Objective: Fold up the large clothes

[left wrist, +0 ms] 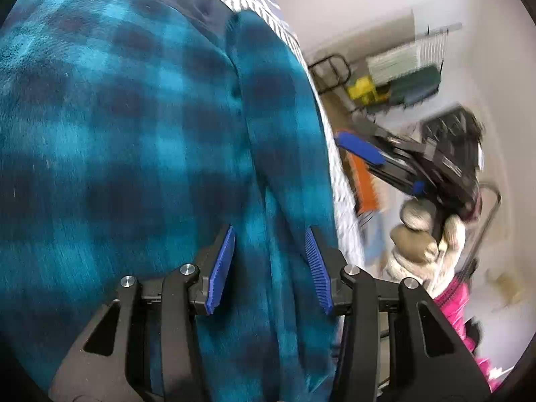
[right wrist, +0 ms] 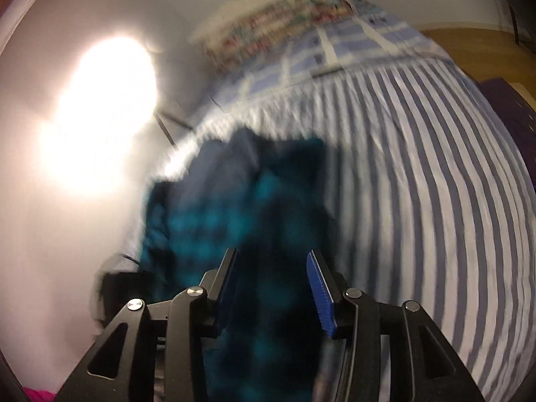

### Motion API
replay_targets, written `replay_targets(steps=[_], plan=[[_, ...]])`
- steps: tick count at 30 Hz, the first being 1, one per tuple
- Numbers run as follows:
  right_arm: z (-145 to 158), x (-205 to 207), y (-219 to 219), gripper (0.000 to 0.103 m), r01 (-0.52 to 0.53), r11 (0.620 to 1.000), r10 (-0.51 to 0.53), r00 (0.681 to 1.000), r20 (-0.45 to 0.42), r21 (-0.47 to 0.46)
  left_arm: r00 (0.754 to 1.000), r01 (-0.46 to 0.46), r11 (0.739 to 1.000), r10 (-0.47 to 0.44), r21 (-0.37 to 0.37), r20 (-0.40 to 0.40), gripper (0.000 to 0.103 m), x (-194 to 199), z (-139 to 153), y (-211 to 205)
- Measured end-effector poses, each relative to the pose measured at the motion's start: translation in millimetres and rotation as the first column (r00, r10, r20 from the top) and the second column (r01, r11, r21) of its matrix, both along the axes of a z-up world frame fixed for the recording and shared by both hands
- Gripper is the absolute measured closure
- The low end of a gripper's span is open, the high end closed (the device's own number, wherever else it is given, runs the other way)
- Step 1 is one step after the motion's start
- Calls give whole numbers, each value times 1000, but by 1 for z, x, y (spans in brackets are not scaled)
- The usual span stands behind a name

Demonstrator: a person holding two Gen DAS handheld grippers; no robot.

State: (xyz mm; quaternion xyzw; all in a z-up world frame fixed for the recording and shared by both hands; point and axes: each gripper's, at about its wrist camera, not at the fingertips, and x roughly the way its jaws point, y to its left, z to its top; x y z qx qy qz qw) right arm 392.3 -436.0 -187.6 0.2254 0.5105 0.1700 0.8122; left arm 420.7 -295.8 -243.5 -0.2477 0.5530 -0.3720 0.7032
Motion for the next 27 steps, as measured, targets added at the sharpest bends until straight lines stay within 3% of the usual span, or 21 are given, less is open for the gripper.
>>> replay_targets(steps=[2, 3, 4, 6, 10, 13, 16, 17, 19, 21, 24, 27], plan=[[-21, -3, 0, 61, 20, 999, -18, 999, -48, 44, 1000, 13, 999, -14, 32, 23, 75, -8, 5, -3], [-28, -3, 1, 63, 26, 997, -22, 998, -59, 66, 1000, 25, 999, -25, 28, 6, 96, -8, 7, -2], [-32, -4, 2, 64, 28, 998, -25, 998, -60, 63, 1000, 27, 999, -27, 27, -2, 100, -11, 8, -1], [-37, -2, 6, 68, 23, 1000, -22, 998, -56, 12, 1000, 9, 1000, -9, 18, 3, 102, -15, 17, 5], [-46, 3, 3, 91, 57, 997, -61, 995, -75, -56, 998, -29, 999, 31, -28, 46, 103, -38, 38, 34], [-43, 2, -4, 95, 85, 994, -89, 994, -61, -65, 996, -54, 998, 56, -30, 72, 103, -55, 44, 51], [-39, 1, -7, 95, 86, 995, -89, 994, -56, -44, 995, -57, 998, 59, -28, 82, 102, -52, 36, 39], [-37, 1, -7, 92, 88, 995, -90, 994, -57, -38, 996, -62, 998, 64, -29, 66, 99, -49, 32, 37], [-31, 1, -6, 90, 92, 995, -93, 995, -47, -28, 998, -61, 998, 61, 7, 5, 71, -39, 20, 23], [-22, 0, -3, 85, 92, 996, -92, 995, -27, -12, 998, -44, 999, 42, 32, 37, 71, -36, 14, 16], [-9, -4, -2, 78, 78, 997, -78, 997, 7, 8, 999, -13, 999, 11, 32, 39, 103, -36, 9, 10], [-4, -7, 3, 74, 38, 998, -39, 999, 23, 48, 997, -49, 999, 50, -8, 64, 103, -42, 19, 17]])
